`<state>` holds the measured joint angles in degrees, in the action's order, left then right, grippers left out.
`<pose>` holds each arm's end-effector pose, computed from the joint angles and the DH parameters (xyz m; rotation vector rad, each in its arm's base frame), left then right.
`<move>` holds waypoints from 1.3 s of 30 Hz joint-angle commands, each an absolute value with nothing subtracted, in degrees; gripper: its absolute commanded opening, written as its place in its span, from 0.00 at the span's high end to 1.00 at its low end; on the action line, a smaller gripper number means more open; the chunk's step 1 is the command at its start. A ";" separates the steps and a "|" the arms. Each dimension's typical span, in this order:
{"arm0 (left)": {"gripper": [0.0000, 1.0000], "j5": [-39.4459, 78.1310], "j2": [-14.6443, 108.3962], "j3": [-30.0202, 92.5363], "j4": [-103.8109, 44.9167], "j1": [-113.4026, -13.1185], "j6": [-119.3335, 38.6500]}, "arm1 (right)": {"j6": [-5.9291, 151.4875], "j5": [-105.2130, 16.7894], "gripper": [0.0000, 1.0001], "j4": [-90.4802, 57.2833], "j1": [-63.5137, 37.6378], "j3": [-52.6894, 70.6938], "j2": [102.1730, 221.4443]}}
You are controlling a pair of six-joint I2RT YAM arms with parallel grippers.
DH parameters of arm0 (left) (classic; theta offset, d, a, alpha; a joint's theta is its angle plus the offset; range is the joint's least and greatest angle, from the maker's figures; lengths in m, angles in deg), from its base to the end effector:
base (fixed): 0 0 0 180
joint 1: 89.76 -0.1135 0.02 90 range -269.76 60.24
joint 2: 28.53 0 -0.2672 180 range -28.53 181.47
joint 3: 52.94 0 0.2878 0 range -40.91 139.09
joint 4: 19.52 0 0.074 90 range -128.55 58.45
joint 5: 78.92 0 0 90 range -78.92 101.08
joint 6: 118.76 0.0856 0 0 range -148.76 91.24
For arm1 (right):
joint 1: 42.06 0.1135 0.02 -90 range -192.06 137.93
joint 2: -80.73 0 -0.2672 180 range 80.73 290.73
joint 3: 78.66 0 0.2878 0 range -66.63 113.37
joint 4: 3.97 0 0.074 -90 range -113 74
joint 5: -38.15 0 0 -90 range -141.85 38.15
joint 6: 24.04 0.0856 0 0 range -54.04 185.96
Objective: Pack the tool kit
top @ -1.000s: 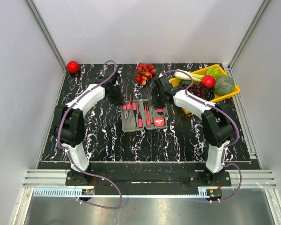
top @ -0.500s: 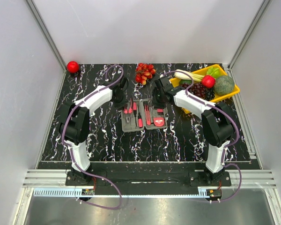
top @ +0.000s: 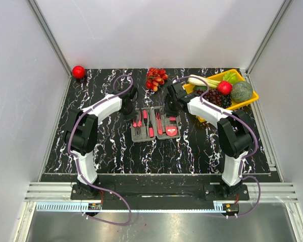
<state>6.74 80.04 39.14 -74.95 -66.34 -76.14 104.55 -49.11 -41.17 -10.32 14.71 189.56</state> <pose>0.3976 -0.1652 0.1336 -0.6054 2.7705 -0.1738 0.4064 0.2562 0.1629 0.1334 2.5772 0.5527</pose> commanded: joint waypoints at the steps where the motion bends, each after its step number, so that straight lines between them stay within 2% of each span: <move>1: 0.94 7.56 81.15 40.30 -73.39 -66.12 -77.63 | 104.99 -48.25 0.56 -40.79 -10.69 15.02 189.36; 2: 0.87 7.74 81.33 40.47 -73.39 -66.12 -77.63 | 104.99 -48.25 0.56 -40.79 -10.77 15.02 189.27; 5: 0.78 7.74 81.42 40.65 -73.39 -66.20 -77.72 | 105.08 -48.43 0.56 -40.79 -10.69 14.93 189.18; 10: 0.72 7.48 81.16 41.00 -73.48 -66.12 -77.63 | 105.16 -48.42 0.56 -40.70 -10.86 14.93 189.01; 12: 0.66 7.30 80.63 40.92 -73.56 -66.12 -77.72 | 105.08 -48.25 0.56 -40.70 -10.86 14.84 188.92; 13: 0.61 6.78 80.02 40.65 -73.48 -66.12 -77.89 | 104.99 -48.16 0.56 -40.70 -10.86 14.93 188.92; 16: 0.58 4.85 78.00 39.95 -73.21 -66.12 -77.98 | 104.29 -47.55 0.56 -40.53 -10.78 14.93 188.83; 24: 0.60 2.65 75.09 38.72 -70.49 -66.03 -74.74 | 101.39 -41.76 0.56 -37.54 -10.69 15.37 188.75; 30: 0.69 3.26 76.14 38.63 -67.68 -66.29 -67.72 | 95.33 -33.58 0.57 -35.07 -8.76 17.82 190.32; 39: 0.81 2.99 80.01 39.25 -64.08 -68.31 -61.02 | 90.49 -41.30 0.56 -33.94 -1.90 23.01 197.44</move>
